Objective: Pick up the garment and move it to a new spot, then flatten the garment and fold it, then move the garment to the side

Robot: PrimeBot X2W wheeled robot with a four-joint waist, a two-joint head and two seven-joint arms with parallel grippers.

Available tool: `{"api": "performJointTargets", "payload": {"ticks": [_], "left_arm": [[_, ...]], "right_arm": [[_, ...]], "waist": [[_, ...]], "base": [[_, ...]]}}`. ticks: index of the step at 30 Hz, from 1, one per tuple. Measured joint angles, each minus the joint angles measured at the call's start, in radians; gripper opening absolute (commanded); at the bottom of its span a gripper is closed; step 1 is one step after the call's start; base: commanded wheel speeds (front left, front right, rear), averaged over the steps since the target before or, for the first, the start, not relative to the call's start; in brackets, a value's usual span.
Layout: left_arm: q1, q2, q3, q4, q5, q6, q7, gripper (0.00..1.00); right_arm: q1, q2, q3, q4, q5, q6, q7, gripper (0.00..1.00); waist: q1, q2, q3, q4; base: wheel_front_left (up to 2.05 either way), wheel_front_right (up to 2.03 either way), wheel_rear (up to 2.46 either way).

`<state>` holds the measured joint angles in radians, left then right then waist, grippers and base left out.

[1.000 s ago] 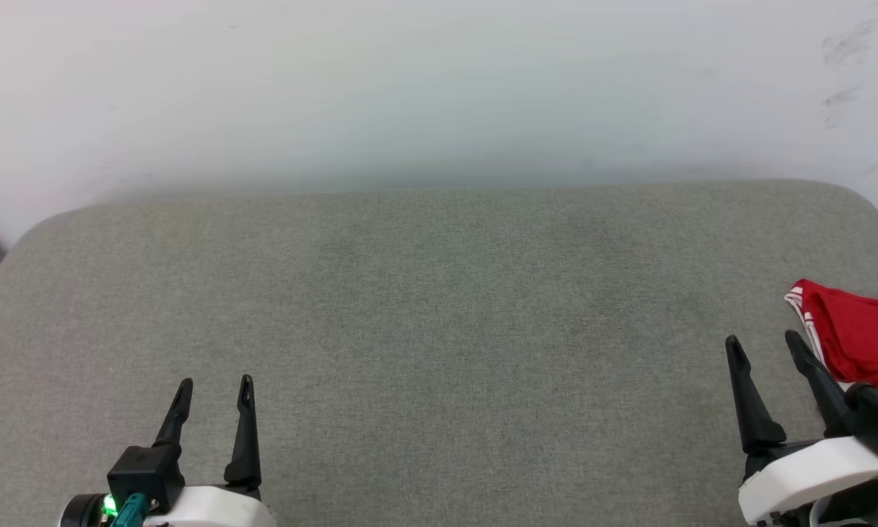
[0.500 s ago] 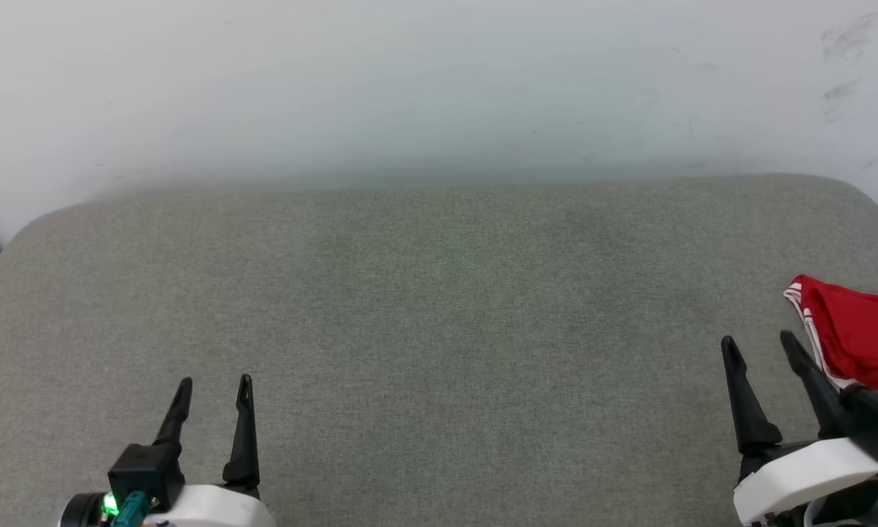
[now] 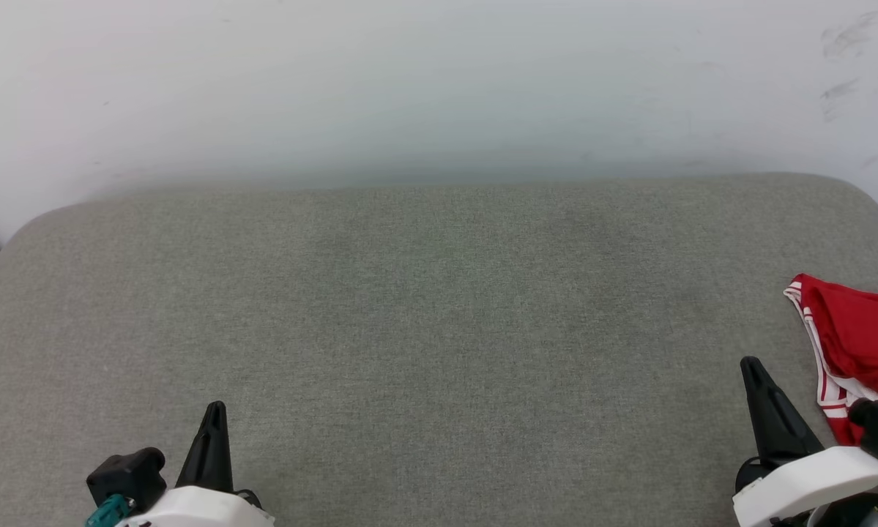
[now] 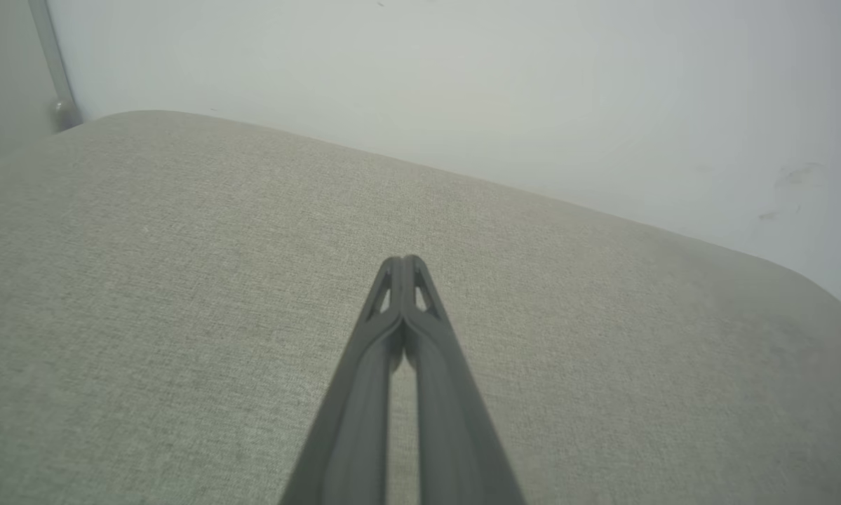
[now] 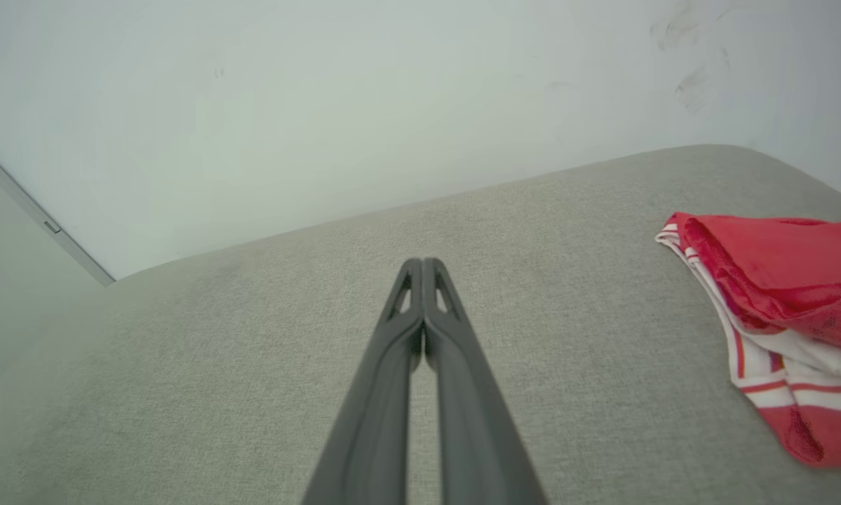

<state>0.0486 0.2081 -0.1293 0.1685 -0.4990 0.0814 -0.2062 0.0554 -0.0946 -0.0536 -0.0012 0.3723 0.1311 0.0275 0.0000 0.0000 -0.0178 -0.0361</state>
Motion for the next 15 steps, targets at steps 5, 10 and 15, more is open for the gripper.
{"api": "performJointTargets", "payload": {"ticks": [5, 10, 15], "left_arm": [[-0.014, -0.01, 0.016, 0.004, -0.08, -0.015, 0.022, 0.0], [-0.019, -0.024, 0.034, 0.011, -0.154, -0.028, 0.045, 0.0], [-0.033, -0.031, 0.047, 0.016, -0.225, -0.039, 0.064, 0.0]], "right_arm": [[-0.011, 0.002, -0.003, 0.015, 0.089, 0.0, 0.006, 0.0], [-0.018, 0.005, -0.007, 0.033, 0.17, 0.0, 0.01, 0.0], [-0.03, 0.007, -0.011, 0.047, 0.25, 0.0, 0.017, 0.0]], "waist": [[0.0, 0.0, 0.001, 0.002], [0.0, 0.0, 0.002, 0.003], [0.0, 0.0, 0.003, 0.005]], "base": [[0.0, 0.0, 0.0], [0.0, 0.0, 0.0], [0.0, 0.0, 0.0]]}}
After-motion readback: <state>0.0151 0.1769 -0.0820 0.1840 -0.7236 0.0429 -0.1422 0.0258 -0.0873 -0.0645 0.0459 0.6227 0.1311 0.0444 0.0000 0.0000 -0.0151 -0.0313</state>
